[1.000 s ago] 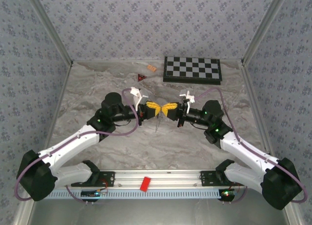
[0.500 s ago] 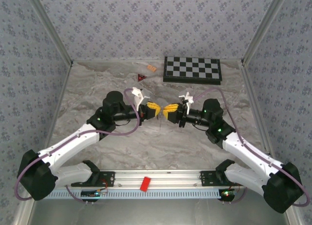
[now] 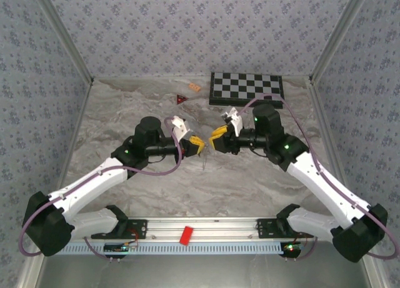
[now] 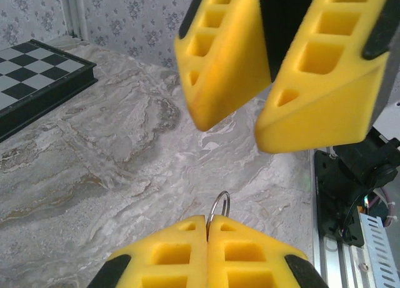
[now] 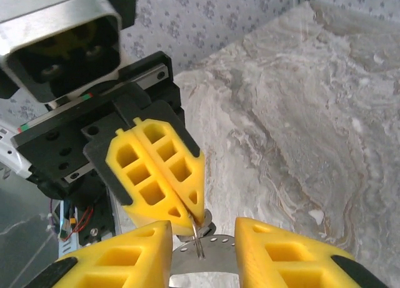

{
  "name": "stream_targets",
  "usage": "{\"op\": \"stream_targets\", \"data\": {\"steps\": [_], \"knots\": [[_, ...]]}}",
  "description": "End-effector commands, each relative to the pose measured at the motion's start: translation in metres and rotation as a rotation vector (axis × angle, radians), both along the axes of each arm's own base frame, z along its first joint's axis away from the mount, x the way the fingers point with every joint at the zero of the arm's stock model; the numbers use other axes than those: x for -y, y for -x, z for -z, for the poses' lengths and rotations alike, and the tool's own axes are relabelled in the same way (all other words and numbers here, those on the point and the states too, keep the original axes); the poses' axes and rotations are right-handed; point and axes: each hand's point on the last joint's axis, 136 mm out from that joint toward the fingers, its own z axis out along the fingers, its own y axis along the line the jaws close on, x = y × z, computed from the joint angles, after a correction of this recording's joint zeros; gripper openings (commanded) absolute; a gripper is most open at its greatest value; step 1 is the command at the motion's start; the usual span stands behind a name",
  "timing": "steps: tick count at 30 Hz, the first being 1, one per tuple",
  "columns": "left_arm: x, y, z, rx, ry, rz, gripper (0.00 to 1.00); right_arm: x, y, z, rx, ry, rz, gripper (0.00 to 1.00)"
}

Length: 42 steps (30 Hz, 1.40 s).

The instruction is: Put the keys on the keyring

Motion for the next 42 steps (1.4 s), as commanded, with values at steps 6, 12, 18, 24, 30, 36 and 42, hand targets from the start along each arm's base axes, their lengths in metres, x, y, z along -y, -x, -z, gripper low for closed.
{"op": "stream_targets", "data": {"steps": [6, 12, 18, 24, 30, 36, 42], "knots": [[-0.001, 0.004, -0.02, 0.078, 0.018, 0.025, 0.0, -0.007, 0.008, 0.015, -0.109, 0.162, -0.074, 0.32], [-0.002, 0.006, -0.022, 0.082, 0.018, 0.027, 0.0, -0.015, 0.013, 0.02, -0.135, 0.176, -0.133, 0.32], [-0.002, 0.006, -0.022, 0.081, 0.021, 0.027, 0.0, -0.017, 0.014, 0.028, -0.152, 0.19, -0.155, 0.29], [-0.002, 0.007, -0.023, 0.08, 0.03, 0.031, 0.0, -0.021, 0.017, 0.031, -0.154, 0.176, -0.177, 0.24], [-0.003, 0.008, -0.027, 0.089, 0.049, 0.026, 0.0, -0.021, 0.021, 0.036, -0.155, 0.177, -0.198, 0.24], [-0.004, 0.01, -0.032, 0.09, 0.074, 0.035, 0.0, -0.021, 0.024, 0.041, -0.131, 0.148, -0.207, 0.22], [-0.003, 0.013, -0.03, 0.085, 0.07, 0.056, 0.0, -0.02, 0.022, 0.035, -0.092, 0.12, -0.19, 0.2]]}}
